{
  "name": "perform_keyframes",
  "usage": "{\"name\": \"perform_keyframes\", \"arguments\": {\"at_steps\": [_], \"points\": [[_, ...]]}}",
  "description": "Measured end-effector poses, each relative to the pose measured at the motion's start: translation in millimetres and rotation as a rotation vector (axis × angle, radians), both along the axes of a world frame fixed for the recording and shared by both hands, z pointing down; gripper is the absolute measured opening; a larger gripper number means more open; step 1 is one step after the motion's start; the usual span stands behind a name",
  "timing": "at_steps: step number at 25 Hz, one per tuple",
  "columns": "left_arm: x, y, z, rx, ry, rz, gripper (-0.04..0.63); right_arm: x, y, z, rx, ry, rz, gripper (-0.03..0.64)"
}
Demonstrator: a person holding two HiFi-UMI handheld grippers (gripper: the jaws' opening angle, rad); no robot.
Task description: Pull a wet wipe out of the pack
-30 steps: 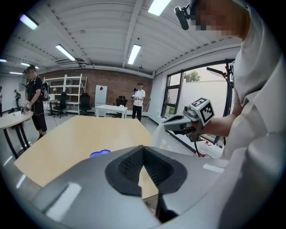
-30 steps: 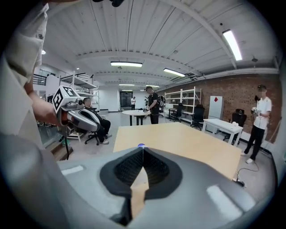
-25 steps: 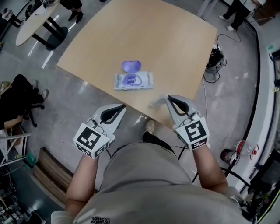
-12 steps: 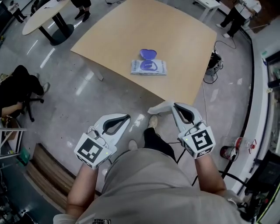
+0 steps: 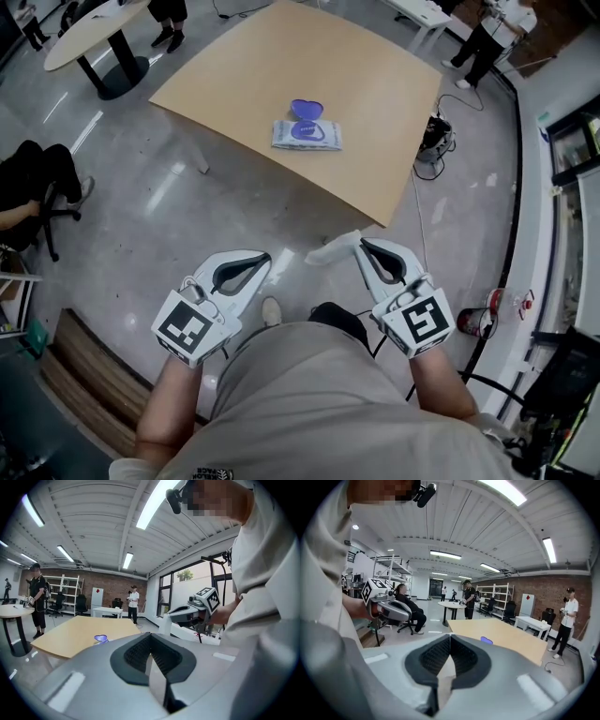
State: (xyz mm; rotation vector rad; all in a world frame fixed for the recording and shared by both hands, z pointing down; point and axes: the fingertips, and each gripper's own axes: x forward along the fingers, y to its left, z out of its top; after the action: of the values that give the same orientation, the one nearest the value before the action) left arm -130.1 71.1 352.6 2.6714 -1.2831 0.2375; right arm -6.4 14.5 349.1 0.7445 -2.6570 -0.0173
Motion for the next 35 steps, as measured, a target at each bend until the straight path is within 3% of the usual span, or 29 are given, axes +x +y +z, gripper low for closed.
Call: {"name": "perform_keyframes", "arguments": {"at_steps": [7, 20, 28, 35], "points": [[50, 25, -11, 0.028, -0.006, 0.013, 0.005, 33, 42, -10, 0.004, -0.033, -0.043, 0.003], [183, 75, -19, -0.007, -0.010, -0.011, 0.005, 160, 103, -10, -0.006, -0.070, -0.074, 0.003], [235, 119, -20, -0.014, -0.011, -0.041, 0.005, 205, 140, -14, -0.006, -0.101, -0.121, 0.003], [253, 139, -13, -0.028, -0.009, -0.076, 0.005, 223, 161, -13, -0.003, -0.096, -0.163, 0.003]]}}
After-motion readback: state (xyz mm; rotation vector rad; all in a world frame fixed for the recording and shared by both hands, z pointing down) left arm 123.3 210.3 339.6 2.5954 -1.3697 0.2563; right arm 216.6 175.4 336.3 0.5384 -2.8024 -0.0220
